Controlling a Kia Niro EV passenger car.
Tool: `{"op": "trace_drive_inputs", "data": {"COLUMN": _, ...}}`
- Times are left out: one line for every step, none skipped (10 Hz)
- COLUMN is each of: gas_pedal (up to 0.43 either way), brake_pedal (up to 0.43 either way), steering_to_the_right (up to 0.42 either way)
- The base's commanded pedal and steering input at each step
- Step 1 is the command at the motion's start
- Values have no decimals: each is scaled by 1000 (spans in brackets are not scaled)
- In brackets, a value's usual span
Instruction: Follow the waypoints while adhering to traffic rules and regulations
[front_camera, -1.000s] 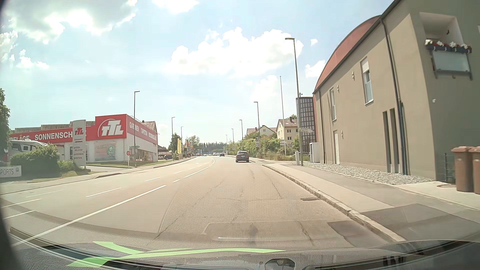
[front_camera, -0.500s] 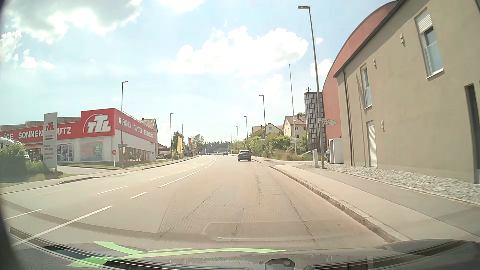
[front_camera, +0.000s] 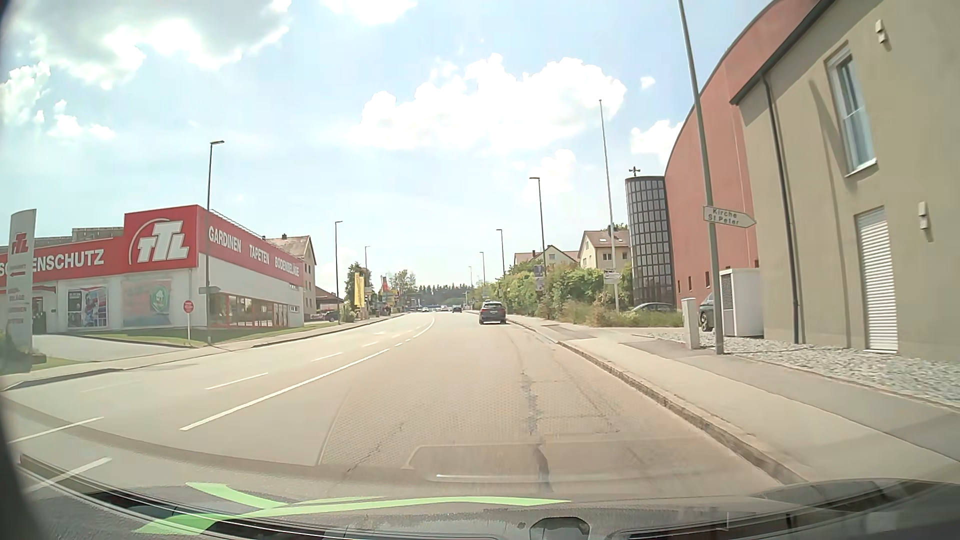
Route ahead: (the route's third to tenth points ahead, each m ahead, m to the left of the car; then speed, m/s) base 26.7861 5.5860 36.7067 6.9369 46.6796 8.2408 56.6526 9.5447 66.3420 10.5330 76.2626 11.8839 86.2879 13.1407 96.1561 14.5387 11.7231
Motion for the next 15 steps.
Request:
{"op": "trace_drive_inputs", "data": {"gas_pedal": 189, "brake_pedal": 0, "steering_to_the_right": -18}}
{"op": "trace_drive_inputs", "data": {"gas_pedal": 189, "brake_pedal": 0, "steering_to_the_right": -17}}
{"op": "trace_drive_inputs", "data": {"gas_pedal": 177, "brake_pedal": 0, "steering_to_the_right": -16}}
{"op": "trace_drive_inputs", "data": {"gas_pedal": 177, "brake_pedal": 0, "steering_to_the_right": -14}}
{"op": "trace_drive_inputs", "data": {"gas_pedal": 177, "brake_pedal": 0, "steering_to_the_right": -14}}
{"op": "trace_drive_inputs", "data": {"gas_pedal": 177, "brake_pedal": 0, "steering_to_the_right": -15}}
{"op": "trace_drive_inputs", "data": {"gas_pedal": 177, "brake_pedal": 0, "steering_to_the_right": -14}}
{"op": "trace_drive_inputs", "data": {"gas_pedal": 177, "brake_pedal": 0, "steering_to_the_right": -14}}
{"op": "trace_drive_inputs", "data": {"gas_pedal": 177, "brake_pedal": 0, "steering_to_the_right": -14}}
{"op": "trace_drive_inputs", "data": {"gas_pedal": 177, "brake_pedal": 0, "steering_to_the_right": -14}}
{"op": "trace_drive_inputs", "data": {"gas_pedal": 177, "brake_pedal": 0, "steering_to_the_right": -14}}
{"op": "trace_drive_inputs", "data": {"gas_pedal": 177, "brake_pedal": 0, "steering_to_the_right": -15}}
{"op": "trace_drive_inputs", "data": {"gas_pedal": 177, "brake_pedal": 0, "steering_to_the_right": -16}}
{"op": "trace_drive_inputs", "data": {"gas_pedal": 177, "brake_pedal": 0, "steering_to_the_right": -16}}
{"op": "trace_drive_inputs", "data": {"gas_pedal": 177, "brake_pedal": 0, "steering_to_the_right": -16}}
